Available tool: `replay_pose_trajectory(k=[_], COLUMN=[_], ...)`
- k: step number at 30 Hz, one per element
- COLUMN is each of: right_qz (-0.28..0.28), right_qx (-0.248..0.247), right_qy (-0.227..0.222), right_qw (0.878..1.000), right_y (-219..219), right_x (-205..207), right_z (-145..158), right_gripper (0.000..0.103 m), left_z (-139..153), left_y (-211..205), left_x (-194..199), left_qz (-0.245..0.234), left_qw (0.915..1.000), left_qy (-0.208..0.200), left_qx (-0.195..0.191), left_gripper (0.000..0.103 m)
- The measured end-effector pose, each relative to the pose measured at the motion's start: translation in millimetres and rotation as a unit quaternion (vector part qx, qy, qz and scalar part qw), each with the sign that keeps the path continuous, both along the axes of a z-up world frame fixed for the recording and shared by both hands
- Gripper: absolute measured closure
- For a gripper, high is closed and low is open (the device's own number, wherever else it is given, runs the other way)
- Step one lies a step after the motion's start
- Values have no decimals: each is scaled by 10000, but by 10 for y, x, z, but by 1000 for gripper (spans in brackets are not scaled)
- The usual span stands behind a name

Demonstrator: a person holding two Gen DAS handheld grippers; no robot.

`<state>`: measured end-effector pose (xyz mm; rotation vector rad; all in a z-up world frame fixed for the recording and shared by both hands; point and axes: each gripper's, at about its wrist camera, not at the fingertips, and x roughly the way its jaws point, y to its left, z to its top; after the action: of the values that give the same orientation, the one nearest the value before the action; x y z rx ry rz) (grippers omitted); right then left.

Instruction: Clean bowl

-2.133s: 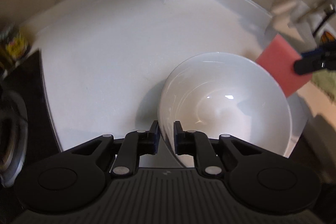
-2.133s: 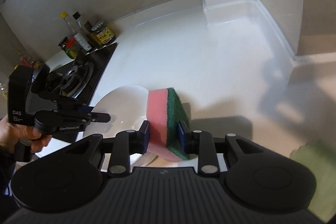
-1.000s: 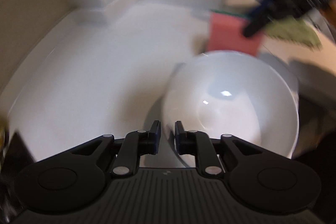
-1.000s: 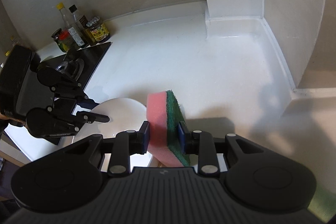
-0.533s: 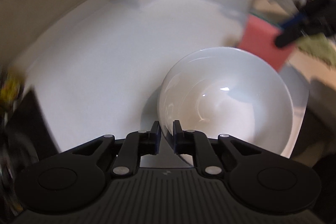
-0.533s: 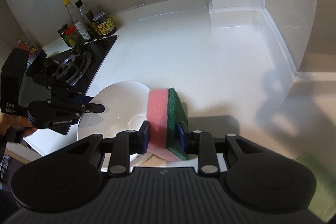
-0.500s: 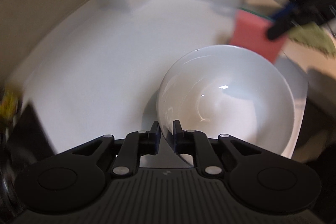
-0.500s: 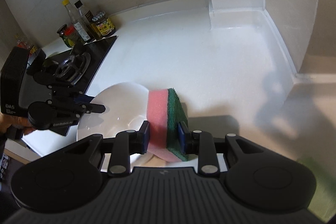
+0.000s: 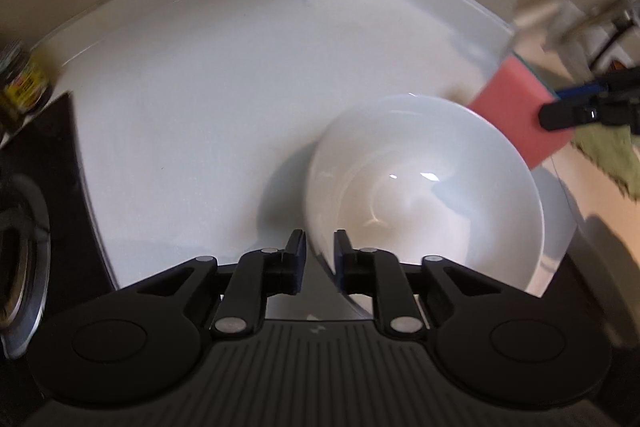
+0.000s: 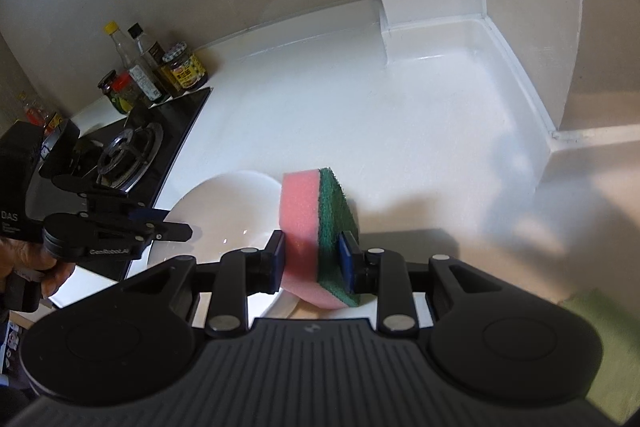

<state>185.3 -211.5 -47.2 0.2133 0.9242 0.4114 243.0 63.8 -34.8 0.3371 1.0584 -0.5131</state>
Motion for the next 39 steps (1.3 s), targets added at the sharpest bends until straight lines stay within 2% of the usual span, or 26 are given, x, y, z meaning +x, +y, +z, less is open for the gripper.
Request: replay_pose_trajectory(k=[3, 6, 8, 9, 12, 15, 18, 22, 26, 31, 39], right_qz=[96, 77, 37, 27, 25, 30, 47, 164, 230, 235, 355], right_qx=[-45, -61, -112, -129, -137, -97, -59, -178, -180, -261, -402], right_qy=[27, 8, -58, -81, -124, -114, -95, -113, -102, -199, -248], right_qw=[9999, 10000, 9999, 9999, 9998, 9999, 9999, 9996, 9995, 9992, 9982], right_y=[12, 32, 71, 85, 100, 81, 78, 135, 120, 160, 224], right_x=[12, 74, 131, 146, 174, 147, 90, 40, 136, 243, 451], right_z=[9, 5, 3, -1, -9, -10, -8, 5, 3, 3, 11], right_gripper=[79, 79, 79, 79, 79, 79, 79, 79, 79, 79, 79], left_z=[0, -7, -10, 4, 83, 99, 63, 14, -20, -70, -97], left_y=[-102, -244, -303, -292, -98, 31, 35, 26, -30, -155, -192], left_x=[93, 210, 237, 248, 190, -43, -169, -92, 23, 102, 228], left_qz=[-536, -1132, -1214, -1033, -35, 416, 429, 288, 47, -661, -1971], left_qw=[9977, 9896, 9867, 9893, 9988, 9984, 9985, 9979, 9972, 9915, 9690], left_qy=[-178, -397, -549, -576, -331, -292, -236, -363, -492, -715, -1009], left_qx=[382, 789, 928, 851, 345, 229, 250, 452, 557, 859, 1092], left_gripper=[90, 88, 87, 87, 87, 85, 85, 88, 89, 86, 83])
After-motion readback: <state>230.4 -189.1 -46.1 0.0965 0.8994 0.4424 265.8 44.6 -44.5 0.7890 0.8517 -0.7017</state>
